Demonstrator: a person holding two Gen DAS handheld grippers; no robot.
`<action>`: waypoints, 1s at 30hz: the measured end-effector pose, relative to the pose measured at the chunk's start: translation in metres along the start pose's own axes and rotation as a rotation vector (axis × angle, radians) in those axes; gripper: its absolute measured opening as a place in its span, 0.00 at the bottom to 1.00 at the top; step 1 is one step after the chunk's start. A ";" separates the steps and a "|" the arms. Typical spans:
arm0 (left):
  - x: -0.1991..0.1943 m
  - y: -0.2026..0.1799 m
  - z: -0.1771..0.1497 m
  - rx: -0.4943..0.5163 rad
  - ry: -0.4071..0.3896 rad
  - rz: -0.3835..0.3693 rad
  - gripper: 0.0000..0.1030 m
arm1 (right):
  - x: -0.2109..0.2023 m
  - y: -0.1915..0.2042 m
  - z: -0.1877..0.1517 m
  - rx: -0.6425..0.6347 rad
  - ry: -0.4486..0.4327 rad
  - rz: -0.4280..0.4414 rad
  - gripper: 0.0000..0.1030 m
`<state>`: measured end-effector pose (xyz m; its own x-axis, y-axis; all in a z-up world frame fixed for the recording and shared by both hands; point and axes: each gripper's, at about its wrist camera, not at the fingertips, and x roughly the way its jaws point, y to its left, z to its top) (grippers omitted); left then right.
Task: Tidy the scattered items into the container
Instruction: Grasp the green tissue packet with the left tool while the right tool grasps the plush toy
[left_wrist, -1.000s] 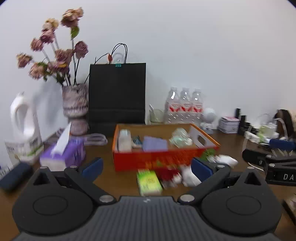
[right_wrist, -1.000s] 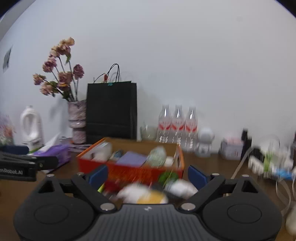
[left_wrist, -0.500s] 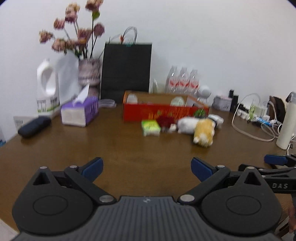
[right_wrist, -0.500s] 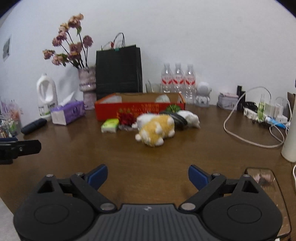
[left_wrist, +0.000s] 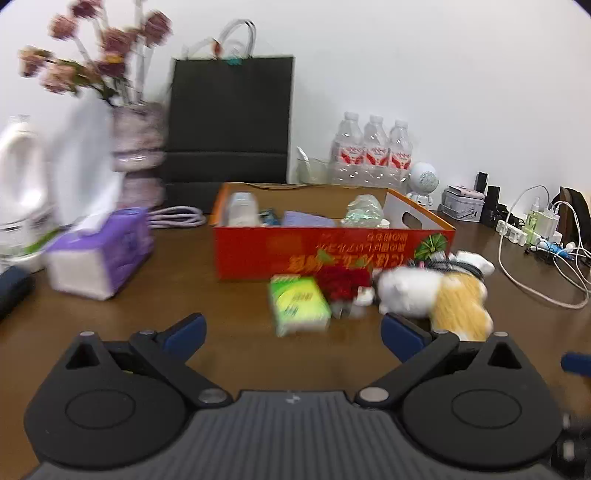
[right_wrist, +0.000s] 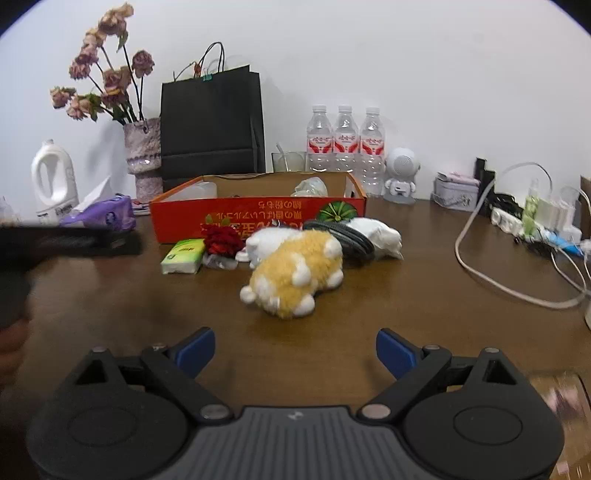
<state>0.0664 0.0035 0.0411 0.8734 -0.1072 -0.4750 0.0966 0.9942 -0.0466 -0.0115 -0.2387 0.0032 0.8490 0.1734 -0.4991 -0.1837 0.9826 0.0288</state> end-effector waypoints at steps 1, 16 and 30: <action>0.017 -0.002 0.005 0.005 0.026 -0.002 0.97 | 0.007 0.001 0.003 -0.001 0.003 -0.001 0.91; 0.087 0.010 0.001 -0.061 0.139 0.005 0.48 | 0.092 0.018 0.037 -0.007 0.073 -0.012 0.63; 0.000 0.018 -0.022 -0.115 0.083 -0.018 0.45 | -0.025 0.013 0.044 -0.021 -0.089 -0.012 0.45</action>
<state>0.0577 0.0211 0.0208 0.8289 -0.1294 -0.5443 0.0530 0.9867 -0.1538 -0.0136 -0.2272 0.0541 0.8919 0.1676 -0.4201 -0.1827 0.9832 0.0045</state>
